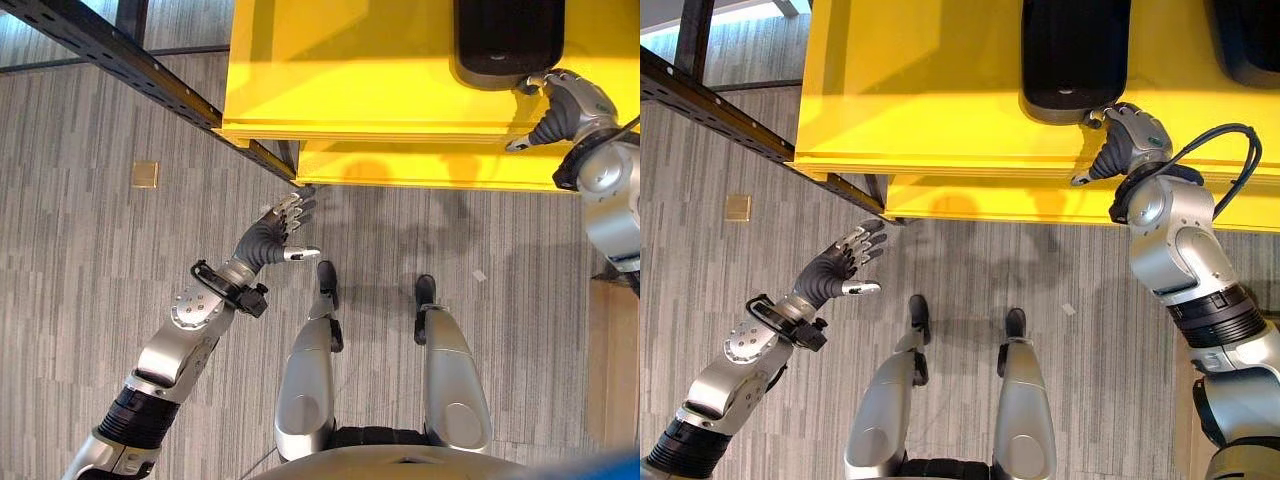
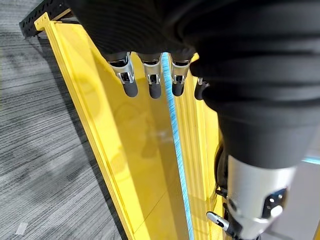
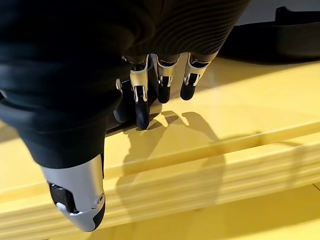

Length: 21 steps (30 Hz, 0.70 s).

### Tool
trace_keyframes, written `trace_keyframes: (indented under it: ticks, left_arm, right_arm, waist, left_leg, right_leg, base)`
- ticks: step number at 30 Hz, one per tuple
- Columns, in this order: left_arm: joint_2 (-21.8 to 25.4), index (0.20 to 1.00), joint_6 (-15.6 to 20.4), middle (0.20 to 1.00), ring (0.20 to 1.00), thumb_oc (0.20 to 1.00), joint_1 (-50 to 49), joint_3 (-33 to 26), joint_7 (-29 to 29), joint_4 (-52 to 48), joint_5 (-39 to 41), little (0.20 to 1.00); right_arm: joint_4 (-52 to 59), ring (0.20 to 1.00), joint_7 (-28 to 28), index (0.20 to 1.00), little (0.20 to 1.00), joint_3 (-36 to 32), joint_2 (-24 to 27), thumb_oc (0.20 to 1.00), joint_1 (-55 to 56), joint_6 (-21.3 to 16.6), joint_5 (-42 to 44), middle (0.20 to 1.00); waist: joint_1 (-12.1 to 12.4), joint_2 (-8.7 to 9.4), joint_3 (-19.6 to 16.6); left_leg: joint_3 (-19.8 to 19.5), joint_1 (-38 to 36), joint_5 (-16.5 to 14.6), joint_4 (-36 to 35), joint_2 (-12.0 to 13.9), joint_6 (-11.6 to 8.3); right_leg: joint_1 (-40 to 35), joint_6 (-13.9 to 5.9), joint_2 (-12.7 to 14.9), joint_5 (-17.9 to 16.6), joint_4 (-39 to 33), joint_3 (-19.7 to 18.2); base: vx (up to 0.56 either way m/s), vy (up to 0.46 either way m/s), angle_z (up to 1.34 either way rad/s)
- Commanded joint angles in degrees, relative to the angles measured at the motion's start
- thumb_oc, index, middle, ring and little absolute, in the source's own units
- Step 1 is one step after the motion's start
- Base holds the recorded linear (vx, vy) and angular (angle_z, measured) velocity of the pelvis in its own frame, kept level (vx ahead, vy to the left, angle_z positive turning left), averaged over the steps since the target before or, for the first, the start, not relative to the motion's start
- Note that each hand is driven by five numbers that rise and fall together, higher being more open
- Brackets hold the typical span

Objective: Move parts from the plastic box to the shelf.

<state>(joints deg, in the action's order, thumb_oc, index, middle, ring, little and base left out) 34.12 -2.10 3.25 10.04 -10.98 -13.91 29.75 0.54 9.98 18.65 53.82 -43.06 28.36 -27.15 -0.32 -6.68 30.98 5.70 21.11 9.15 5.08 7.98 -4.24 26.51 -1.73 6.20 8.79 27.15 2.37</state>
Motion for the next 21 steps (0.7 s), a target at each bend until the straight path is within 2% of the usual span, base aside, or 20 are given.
trace_keyframes:
  ticks: [1,13,21]
  left_arm:
    - [-0.8,1.0,1.8,1.0,1.0,1.0,-1.0,0.3,-0.6,-0.9,-0.9,1.0]
    - [-1.0,1.0,1.8,1.0,1.0,1.0,-0.9,0.8,-0.7,-0.7,-0.7,1.0]
    - [-1.1,1.0,1.9,1.0,1.0,1.0,-0.5,1.4,-0.4,-0.7,-0.7,1.0]
  right_arm:
    - [-0.5,1.0,-2.8,1.0,1.0,0.0,-1.1,1.0,-6.8,-0.4,-1.1,1.0]
    - [-0.2,1.0,-1.7,1.0,1.0,0.9,-0.5,1.0,-7.7,-1.6,-1.5,1.0]
    - [0.1,1.0,-5.2,1.0,1.0,1.2,-0.2,1.0,-9.3,-2.2,1.0,1.0]
  waist:
    - [0.1,0.44,-1.2]
    - [0.0,0.5,-1.2]
    - [-0.1,0.15,-1.2]
  left_leg:
    - [-1.5,-1.2,-6.0,2.4,-1.5,0.23]
    - [-1.5,-1.3,-6.1,2.4,-1.5,0.24]
    - [-1.5,-1.4,-6.0,2.4,-1.6,0.25]
  right_leg:
    - [-2.8,0.89,-2.2,2.8,-0.3,1.9]
    - [-2.8,0.76,-2.2,2.8,-0.3,1.7]
    - [-2.7,0.81,-2.1,2.8,-0.3,1.5]
  base:
    - [0.0,0.0,0.0]
    - [0.0,0.0,0.0]
    - [0.0,0.0,0.0]
